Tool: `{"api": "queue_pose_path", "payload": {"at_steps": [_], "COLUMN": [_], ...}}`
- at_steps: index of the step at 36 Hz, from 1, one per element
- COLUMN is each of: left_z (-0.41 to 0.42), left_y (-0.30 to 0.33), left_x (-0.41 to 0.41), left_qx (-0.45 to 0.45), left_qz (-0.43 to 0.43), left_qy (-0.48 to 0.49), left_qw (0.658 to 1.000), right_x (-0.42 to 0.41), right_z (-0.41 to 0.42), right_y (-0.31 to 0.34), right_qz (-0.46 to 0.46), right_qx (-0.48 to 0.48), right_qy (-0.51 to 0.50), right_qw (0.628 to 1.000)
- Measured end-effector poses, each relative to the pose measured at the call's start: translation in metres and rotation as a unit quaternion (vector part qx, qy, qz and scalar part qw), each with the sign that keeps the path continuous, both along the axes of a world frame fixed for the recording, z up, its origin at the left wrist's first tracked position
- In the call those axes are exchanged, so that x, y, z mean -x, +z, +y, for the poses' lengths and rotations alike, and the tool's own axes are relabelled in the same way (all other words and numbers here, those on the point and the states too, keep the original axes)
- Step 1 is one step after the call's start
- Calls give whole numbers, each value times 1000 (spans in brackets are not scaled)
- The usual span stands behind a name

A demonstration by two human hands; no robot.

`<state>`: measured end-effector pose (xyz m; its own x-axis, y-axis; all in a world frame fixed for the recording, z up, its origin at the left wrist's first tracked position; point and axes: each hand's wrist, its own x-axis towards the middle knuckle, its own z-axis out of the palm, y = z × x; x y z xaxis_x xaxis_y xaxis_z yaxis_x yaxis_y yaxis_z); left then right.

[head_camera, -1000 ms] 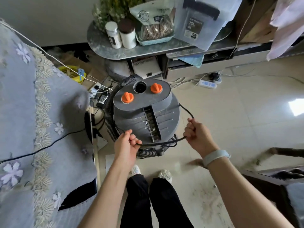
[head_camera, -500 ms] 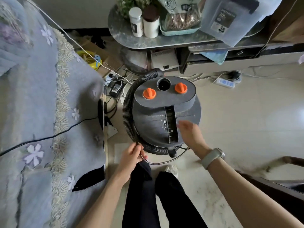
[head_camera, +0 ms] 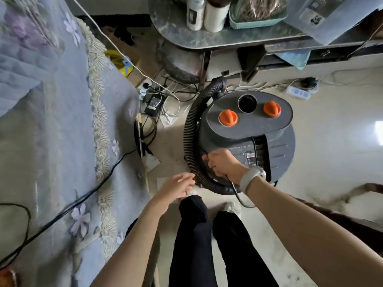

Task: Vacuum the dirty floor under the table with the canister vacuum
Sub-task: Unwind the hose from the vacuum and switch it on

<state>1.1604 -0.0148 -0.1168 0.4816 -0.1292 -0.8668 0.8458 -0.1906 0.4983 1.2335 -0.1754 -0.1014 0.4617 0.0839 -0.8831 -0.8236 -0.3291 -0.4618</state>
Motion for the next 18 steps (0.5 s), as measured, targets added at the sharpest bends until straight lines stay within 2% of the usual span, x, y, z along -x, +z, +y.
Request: {"api": "queue_pose_path", "payload": {"at_steps": [3, 9, 13, 16, 18], "left_z": [10, -7, -20, -22, -17], "left_y": [-39, -87, -110, -121, -119], "left_x": [-30, -100, -122, -121, -119], "left_qx": [-80, -145, -137, -146, -143], "left_qz": [-2, -56, -106, -149, -166], "left_qy": [93, -17, -64, -29, 29], "left_qw": [992, 988, 983, 977, 975], "right_x": [6, 3, 3, 3, 2], "right_z": [-9, -1, -4, -3, 3], "right_y": [-8, -23, -35, -38, -35], "right_qz": [-12, -137, -199, -226, -228], "right_qx": [25, 85, 112, 117, 115], "right_qy": [16, 58, 85, 120, 132], "right_qw": [999, 985, 970, 960, 958]}}
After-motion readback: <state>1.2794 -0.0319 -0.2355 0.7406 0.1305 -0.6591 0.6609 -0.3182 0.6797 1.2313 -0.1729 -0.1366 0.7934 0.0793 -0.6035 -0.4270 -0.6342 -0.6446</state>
